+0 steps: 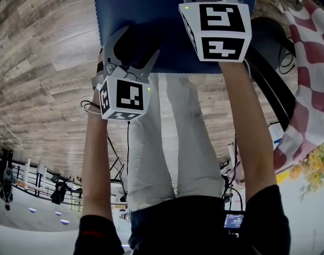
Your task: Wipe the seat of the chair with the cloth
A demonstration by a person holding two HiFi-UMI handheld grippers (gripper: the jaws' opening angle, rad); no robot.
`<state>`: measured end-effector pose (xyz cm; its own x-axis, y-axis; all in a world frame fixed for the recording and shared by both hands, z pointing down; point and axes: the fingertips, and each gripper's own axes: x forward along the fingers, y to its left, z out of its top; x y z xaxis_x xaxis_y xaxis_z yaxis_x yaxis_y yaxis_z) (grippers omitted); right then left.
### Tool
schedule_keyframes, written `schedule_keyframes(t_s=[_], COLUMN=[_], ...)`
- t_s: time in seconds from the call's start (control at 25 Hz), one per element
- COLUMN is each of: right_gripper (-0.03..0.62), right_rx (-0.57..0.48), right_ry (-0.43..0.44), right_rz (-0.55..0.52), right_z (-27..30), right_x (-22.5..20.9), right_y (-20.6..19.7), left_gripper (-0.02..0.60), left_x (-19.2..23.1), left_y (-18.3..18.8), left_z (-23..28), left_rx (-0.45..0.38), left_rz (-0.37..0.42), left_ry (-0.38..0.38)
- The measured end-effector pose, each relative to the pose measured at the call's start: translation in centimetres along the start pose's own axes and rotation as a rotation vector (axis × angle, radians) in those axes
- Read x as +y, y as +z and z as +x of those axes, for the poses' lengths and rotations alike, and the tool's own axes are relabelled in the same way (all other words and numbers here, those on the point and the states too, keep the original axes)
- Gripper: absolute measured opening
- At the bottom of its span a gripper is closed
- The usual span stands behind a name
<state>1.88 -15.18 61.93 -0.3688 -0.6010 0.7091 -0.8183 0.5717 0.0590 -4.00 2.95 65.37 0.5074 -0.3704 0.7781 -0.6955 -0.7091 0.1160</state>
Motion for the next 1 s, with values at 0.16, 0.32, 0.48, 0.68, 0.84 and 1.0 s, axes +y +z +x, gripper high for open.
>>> schedule_keyframes(t_s=[0.16, 0.32, 0.48, 0.68, 0.84, 1.0], right_gripper=[0.055, 0.055, 0.055, 0.055, 0.055, 0.055], right_rx=[0.0, -0.004, -0.009, -0.012, -0.016, -0.027], right_ry=[0.034, 0.063, 0.101, 0.158, 0.211, 0.257], right_rz=[-0.039, -0.057, -0.081, -0.098, -0.107, -0.119], right_z=[0.5, 0.9, 1.3, 1.8, 1.8, 1.6], right_x=[1.8, 3.4, 5.3, 8.0, 10.1, 11.6], right_y=[0.5, 1.0, 1.6, 2.3, 2.5, 2.6], left_gripper=[0.348, 0.349, 0.349, 0.349, 0.35, 0.35], left_x=[-0.1, 0.0, 0.0, 0.0, -0.1, 0.0], left_y=[0.0, 0.0, 0.0, 0.0, 0.0, 0.1], left_z=[0.0, -0.1, -0.1, -0.1, -0.1, -0.1], left_rx=[-0.003, -0.005, -0.011, -0.013, -0.017, -0.024], left_rz=[0.0, 0.0, 0.0, 0.001, 0.001, 0.002], left_ry=[-0.002, -0.001, -0.005, -0.003, -0.006, -0.004])
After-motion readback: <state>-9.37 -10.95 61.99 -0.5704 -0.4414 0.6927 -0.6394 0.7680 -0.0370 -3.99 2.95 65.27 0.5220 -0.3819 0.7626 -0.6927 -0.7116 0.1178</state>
